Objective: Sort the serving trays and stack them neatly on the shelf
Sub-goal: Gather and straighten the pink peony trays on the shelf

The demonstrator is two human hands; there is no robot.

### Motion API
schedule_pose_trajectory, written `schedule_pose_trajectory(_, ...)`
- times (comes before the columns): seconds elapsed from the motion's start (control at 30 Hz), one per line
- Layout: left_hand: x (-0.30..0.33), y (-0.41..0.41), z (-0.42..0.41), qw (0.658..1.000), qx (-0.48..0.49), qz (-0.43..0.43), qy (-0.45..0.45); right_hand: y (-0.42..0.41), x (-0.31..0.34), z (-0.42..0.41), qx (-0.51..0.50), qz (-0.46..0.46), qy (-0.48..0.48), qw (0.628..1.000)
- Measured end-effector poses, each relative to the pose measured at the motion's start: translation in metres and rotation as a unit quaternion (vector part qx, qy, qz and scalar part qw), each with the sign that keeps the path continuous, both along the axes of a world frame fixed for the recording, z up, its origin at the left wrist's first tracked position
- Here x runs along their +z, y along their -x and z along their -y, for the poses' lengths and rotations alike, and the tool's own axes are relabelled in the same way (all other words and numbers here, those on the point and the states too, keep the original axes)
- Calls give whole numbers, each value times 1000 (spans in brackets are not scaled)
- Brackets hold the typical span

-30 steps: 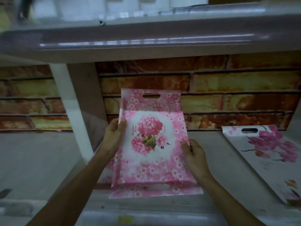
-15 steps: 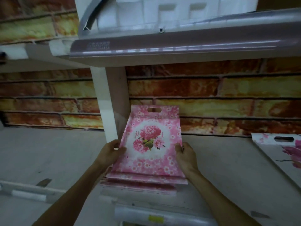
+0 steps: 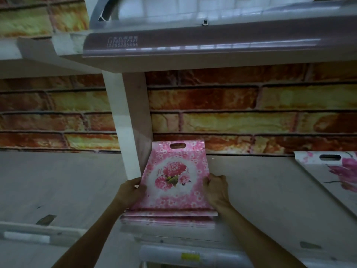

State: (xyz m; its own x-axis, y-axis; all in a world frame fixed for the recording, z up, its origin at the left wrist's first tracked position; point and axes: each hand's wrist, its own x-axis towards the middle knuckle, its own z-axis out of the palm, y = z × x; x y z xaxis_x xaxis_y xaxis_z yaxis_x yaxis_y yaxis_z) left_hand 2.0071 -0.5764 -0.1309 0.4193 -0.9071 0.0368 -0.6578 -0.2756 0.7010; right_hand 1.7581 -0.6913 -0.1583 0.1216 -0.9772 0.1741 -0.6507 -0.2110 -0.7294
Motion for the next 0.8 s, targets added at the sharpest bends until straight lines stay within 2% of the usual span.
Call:
schedule_pose_trajectory(0.57, -13, -8, -5, 999, -9, 32, -40, -3, -5, -18, 8, -41, 1, 999)
schedule_pose_trajectory(0.7, -14, -8, -1, 998, 0, 46, -44, 2, 4, -18, 29, -16, -54, 998)
schedule_pose_trajectory(0.8, 1, -4, -3, 998, 10, 58, 17, 15, 26, -20, 36, 23, -52, 998)
